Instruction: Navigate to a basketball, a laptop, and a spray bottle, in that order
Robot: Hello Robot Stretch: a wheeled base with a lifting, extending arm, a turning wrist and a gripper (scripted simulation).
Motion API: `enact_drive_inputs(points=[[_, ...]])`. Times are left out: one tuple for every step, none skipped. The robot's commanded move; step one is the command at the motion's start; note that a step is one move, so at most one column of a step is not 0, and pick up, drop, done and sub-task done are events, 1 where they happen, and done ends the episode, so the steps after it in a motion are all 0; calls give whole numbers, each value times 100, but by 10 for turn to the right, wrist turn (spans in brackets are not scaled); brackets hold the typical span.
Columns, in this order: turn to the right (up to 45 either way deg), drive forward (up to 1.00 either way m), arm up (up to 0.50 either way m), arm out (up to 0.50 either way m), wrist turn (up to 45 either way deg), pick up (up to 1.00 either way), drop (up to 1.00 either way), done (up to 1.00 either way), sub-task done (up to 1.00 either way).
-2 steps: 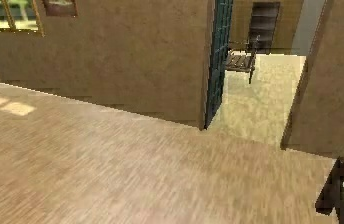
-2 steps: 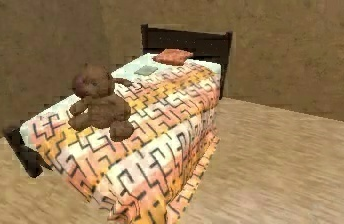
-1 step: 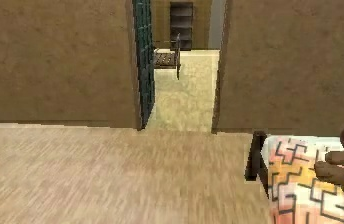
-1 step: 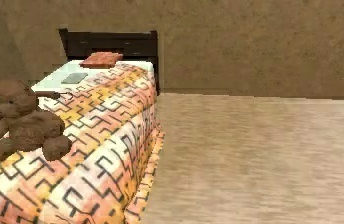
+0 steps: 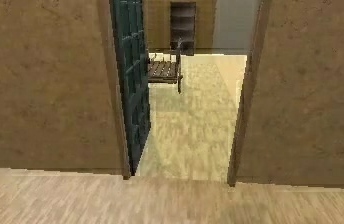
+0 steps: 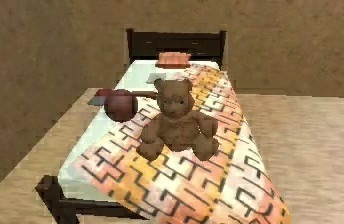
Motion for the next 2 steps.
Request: enact_drive_inputs(points=[[450, 0, 0, 0, 0, 0, 0, 0, 0], [300, 0, 0, 0, 0, 0, 0, 0, 0]])
